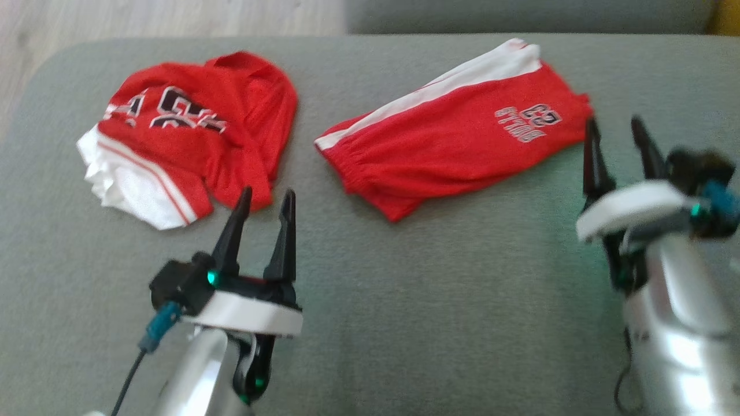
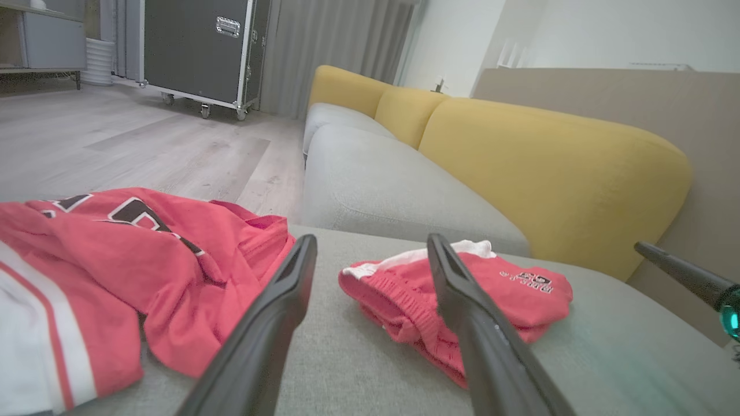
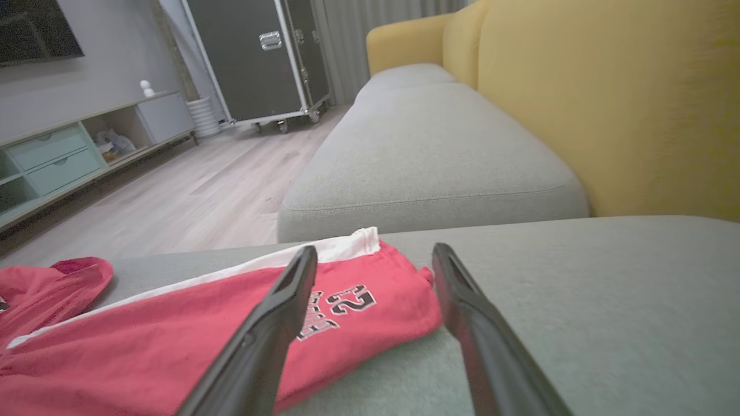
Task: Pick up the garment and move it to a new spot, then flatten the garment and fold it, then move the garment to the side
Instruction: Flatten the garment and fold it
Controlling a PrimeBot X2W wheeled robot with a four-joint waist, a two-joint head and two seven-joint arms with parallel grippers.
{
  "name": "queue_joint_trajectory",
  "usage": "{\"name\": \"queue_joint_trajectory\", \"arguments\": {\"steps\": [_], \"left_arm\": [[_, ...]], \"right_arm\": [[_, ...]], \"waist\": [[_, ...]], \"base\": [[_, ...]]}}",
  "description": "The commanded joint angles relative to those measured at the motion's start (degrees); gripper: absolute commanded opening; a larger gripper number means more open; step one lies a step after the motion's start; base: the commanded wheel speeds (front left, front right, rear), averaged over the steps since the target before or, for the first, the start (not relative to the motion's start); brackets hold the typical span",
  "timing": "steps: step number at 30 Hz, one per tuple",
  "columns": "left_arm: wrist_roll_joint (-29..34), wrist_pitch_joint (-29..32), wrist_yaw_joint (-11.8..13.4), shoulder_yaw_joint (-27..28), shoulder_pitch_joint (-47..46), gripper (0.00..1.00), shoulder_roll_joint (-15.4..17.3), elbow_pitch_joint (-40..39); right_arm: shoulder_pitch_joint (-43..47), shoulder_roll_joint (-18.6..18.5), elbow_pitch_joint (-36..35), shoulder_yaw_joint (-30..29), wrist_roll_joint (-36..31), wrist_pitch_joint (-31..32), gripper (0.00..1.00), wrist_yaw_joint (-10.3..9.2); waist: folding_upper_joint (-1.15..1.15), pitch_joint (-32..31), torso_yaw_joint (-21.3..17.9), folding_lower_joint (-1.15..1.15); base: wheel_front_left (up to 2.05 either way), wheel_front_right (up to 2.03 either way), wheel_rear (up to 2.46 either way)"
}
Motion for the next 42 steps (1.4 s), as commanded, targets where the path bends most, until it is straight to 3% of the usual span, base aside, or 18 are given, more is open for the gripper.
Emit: {"name": "queue_joint_trajectory", "arguments": {"steps": [1,14,23,28,29,31,42], "left_arm": [[-0.92,-0.45,-0.22,1.59,-2.92,1.00,0.18,-2.43],[-4.53,-0.45,0.12,-3.14,-7.93,1.00,0.17,-3.98],[-5.35,-0.45,0.59,-4.08,-8.69,1.00,0.17,-4.30],[-5.36,-0.45,0.62,-3.97,-8.93,1.00,0.17,-4.32],[-5.38,-0.45,0.67,-3.91,-9.00,1.00,0.17,-4.31],[-5.38,-0.45,0.79,-3.66,-9.12,1.00,0.17,-4.27],[-4.51,-0.45,0.69,-2.16,-7.72,1.00,0.17,-3.68]], "right_arm": [[-3.68,0.41,-0.53,0.66,-0.37,0.80,1.00,-0.05],[-21.70,-7.99,21.98,-12.06,-14.35,12.12,1.00,-0.05],[-25.47,-11.23,28.08,-16.24,-22.96,13.63,1.00,-0.05],[-26.99,-10.96,30.59,-17.95,-25.99,13.86,1.00,-0.05],[-27.25,-10.82,31.08,-18.19,-26.32,13.86,0.85,-0.05],[-27.76,-10.35,32.09,-18.57,-26.57,13.61,0.00,-0.05],[-27.76,-10.02,37.03,-17.46,-22.88,6.34,0.00,-0.05]], "waist": [[0.00,2.36,2.46,-0.01],[0.00,8.94,10.66,-0.01],[0.00,11.07,12.32,-0.01],[0.00,11.72,12.30,-0.01],[0.00,11.78,12.16,-0.01],[0.00,11.76,11.70,-0.01],[0.00,7.22,6.40,-0.01]], "base": [[0.00,0.00,0.00],[0.00,0.00,0.00],[0.00,0.00,0.00],[0.00,0.00,0.00],[0.00,0.00,0.00],[0.00,0.00,0.00],[0.00,0.00,0.00]]}}
